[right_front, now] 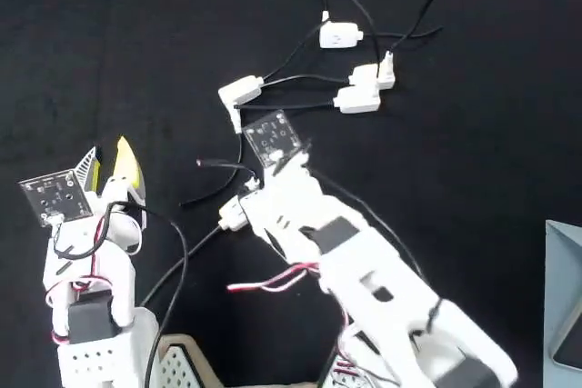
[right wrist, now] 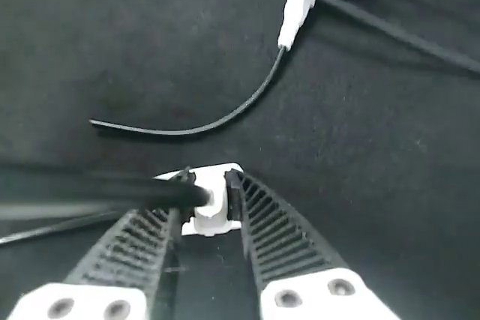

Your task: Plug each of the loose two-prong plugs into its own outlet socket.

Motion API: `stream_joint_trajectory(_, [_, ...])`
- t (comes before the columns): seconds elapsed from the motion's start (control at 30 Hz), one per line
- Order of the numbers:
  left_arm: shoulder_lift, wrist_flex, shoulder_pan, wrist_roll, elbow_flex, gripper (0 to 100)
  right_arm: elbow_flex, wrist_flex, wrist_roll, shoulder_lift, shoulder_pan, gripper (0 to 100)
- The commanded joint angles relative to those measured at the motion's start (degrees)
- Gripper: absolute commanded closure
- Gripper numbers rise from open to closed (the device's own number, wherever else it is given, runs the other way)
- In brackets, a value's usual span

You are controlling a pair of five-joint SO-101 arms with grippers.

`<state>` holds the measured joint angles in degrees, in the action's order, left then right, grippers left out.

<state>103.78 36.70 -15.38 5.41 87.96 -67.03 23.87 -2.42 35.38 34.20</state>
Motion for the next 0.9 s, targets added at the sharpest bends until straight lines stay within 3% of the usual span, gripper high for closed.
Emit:
stream_joint_trajectory(0.0, [0.26,-1.41,-0.40,0.26,-0.31,85,4.53,-1.76,0.70,-4.35,-1.14,98.6])
stream_joint_trajectory(0.87, [0.26,-1.41,-0.13,0.18,-0.31,85,3.30,-6.33,2.37,-9.45,-2.02,98.6])
